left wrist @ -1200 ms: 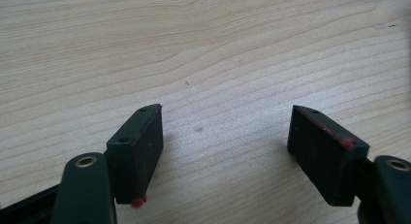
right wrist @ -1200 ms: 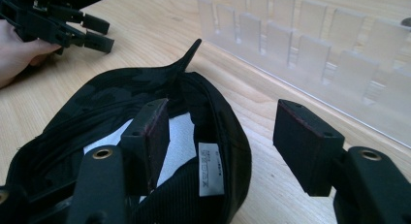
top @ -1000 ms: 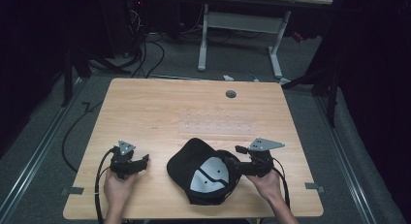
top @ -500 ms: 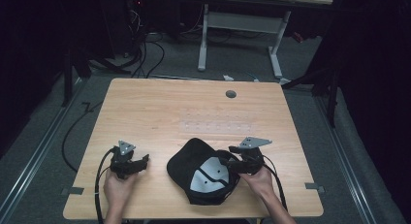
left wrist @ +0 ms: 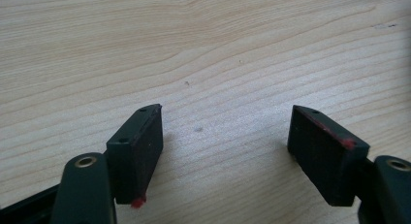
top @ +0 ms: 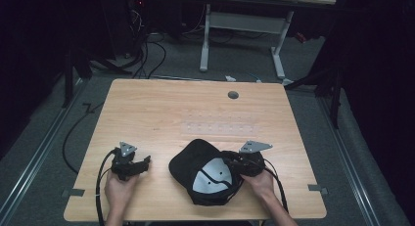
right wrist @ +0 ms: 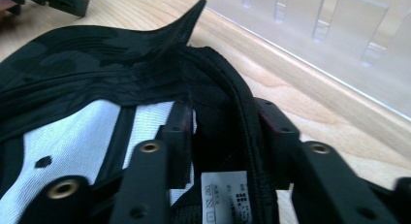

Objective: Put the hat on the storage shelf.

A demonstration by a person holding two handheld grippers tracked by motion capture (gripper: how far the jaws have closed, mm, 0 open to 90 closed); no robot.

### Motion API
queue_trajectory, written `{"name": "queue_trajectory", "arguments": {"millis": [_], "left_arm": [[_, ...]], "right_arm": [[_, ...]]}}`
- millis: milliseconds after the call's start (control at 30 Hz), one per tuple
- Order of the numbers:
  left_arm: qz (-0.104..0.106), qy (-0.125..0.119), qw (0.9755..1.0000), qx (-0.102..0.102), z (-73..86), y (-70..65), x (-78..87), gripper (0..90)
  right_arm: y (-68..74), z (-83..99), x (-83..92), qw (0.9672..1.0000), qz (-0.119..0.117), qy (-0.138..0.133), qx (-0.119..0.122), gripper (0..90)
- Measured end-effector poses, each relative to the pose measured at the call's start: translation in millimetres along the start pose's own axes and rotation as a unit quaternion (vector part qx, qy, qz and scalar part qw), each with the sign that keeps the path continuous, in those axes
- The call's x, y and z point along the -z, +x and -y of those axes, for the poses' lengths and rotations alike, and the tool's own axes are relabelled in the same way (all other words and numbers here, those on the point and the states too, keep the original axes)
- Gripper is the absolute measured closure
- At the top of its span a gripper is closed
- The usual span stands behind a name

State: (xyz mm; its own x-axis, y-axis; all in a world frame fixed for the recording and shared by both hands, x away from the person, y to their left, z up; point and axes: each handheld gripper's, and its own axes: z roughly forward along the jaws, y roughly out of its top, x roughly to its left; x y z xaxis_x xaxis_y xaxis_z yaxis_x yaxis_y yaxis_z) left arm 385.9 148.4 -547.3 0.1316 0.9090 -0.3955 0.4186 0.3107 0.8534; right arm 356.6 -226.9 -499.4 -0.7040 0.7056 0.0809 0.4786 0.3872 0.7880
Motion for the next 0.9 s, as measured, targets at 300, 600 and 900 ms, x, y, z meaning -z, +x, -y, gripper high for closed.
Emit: {"name": "queue_trajectory", "arguments": {"millis": [300,600,900], "left_arm": [[0.0,0.0,1.0,0.0,-0.1,-0.1,0.0,29.3],[-0.002,0.001,1.0,0.003,0.8,-1.4,0.8,27.4],[-0.011,-0.001,0.9999,0.004,1.7,-2.5,0.6,25.1]], "right_arm": [[-1.1,0.7,4.4,0.9996,-0.026,-0.01,-0.002,80.3],[-3.0,1.5,14.9,0.9993,-0.03,-0.019,-0.014,82.3],[-8.6,1.5,33.2,0.9987,-0.026,-0.032,-0.029,83.1]]}}
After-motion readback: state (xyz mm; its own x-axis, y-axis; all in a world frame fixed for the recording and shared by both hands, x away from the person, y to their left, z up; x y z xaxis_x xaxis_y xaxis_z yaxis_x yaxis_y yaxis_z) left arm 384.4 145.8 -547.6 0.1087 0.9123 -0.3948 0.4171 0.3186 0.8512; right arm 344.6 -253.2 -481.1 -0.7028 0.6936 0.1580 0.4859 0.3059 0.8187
